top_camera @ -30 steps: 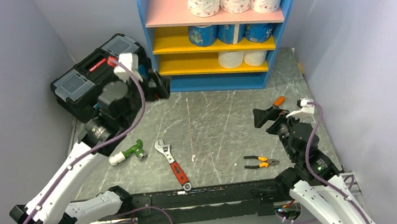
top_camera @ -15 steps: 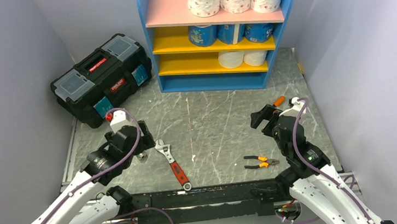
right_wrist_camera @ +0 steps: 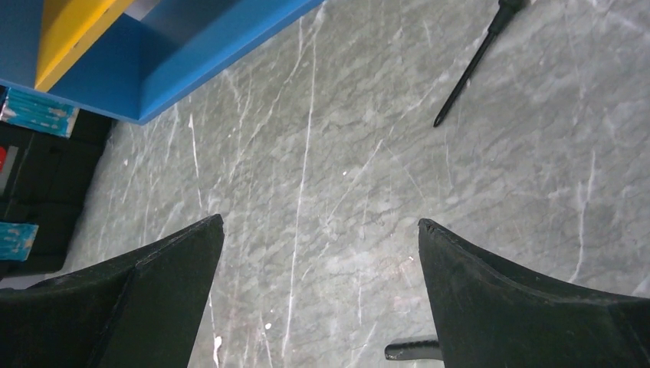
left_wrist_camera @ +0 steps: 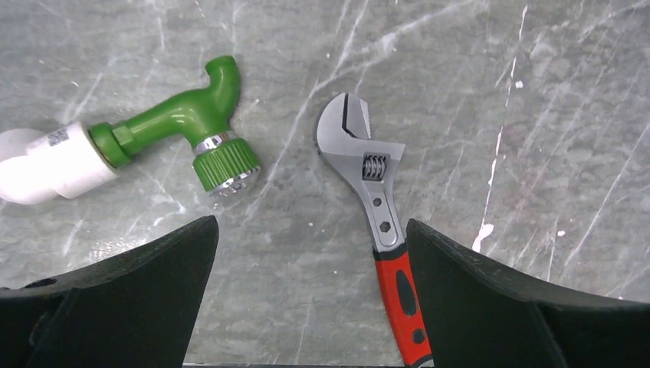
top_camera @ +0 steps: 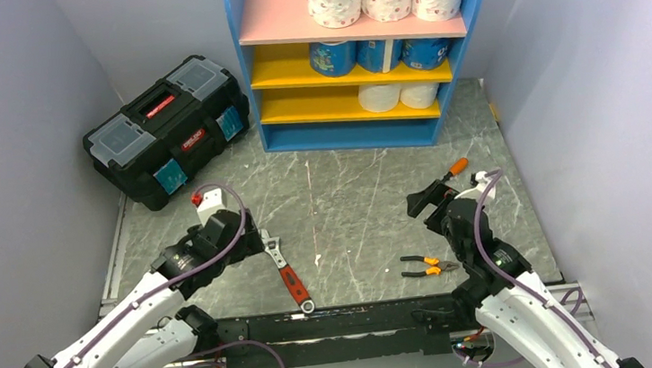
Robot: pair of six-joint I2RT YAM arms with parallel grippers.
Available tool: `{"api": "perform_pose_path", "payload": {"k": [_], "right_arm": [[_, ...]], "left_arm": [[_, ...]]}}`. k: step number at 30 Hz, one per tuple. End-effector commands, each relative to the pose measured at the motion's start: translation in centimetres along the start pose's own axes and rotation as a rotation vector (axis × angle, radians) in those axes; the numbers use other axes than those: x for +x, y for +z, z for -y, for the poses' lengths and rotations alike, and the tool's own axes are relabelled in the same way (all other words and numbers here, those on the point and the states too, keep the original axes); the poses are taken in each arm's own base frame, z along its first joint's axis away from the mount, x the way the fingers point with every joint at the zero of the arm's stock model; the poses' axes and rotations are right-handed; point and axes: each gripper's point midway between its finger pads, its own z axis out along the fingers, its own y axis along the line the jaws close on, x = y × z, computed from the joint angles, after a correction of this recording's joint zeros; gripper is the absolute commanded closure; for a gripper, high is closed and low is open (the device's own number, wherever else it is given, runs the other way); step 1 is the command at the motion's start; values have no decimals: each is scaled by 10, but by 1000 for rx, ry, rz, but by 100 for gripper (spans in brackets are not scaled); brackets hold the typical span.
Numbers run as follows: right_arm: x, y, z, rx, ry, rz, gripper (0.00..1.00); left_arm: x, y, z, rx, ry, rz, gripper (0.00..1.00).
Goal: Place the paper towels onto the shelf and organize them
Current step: Reset both arms
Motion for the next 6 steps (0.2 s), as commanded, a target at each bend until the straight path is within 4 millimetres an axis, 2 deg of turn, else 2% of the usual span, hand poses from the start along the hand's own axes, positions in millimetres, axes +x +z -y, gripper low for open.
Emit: {"api": "perform_pose_path", "payload": {"k": [1, 6], "right_arm": [[-1, 0, -13, -48, 86, 3, 0], [-5, 1, -8, -1, 96, 11, 0]], "left_arm": [[-3, -2, 17, 116, -21, 32, 1], [-4, -3, 10, 94, -7, 50, 1]]}}
